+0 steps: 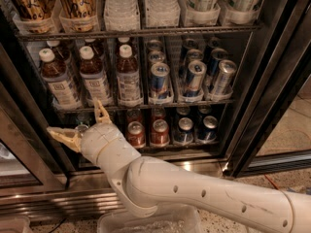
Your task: Pick blue plastic bottle from middle shelf of fridge
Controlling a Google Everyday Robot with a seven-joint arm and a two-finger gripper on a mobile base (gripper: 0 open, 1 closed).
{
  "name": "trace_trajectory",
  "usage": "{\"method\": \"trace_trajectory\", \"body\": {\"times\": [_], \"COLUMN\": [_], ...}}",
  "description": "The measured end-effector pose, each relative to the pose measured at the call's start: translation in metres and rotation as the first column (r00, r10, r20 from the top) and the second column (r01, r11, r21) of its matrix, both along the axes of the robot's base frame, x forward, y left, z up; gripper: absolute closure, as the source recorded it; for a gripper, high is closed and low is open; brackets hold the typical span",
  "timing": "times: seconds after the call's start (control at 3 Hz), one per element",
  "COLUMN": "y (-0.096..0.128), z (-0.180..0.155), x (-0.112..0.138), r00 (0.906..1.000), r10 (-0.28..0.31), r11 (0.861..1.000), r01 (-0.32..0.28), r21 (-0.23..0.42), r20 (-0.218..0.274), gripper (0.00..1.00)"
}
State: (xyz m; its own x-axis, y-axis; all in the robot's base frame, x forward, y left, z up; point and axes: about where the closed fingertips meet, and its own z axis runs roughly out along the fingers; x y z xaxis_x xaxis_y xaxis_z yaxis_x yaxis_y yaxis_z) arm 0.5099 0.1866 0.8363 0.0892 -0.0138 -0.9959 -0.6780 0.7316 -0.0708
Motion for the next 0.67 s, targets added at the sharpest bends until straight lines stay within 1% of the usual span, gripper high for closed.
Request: {"method": "trace_trajectory", "body": {"times": [0.33, 0.67], "y": [0.0000, 0.0000], "z": [0.0000, 0.0000], "x": [0.0000, 0.0000], "r00": [1.0000, 1.0000], "r10": [0.000, 0.000], "r11": [1.000, 1.000], "r01": [0.000, 0.000], "r21": [0.000, 0.000], "r20": [0.000, 0.000], "gripper": [0.21, 0.45]}}
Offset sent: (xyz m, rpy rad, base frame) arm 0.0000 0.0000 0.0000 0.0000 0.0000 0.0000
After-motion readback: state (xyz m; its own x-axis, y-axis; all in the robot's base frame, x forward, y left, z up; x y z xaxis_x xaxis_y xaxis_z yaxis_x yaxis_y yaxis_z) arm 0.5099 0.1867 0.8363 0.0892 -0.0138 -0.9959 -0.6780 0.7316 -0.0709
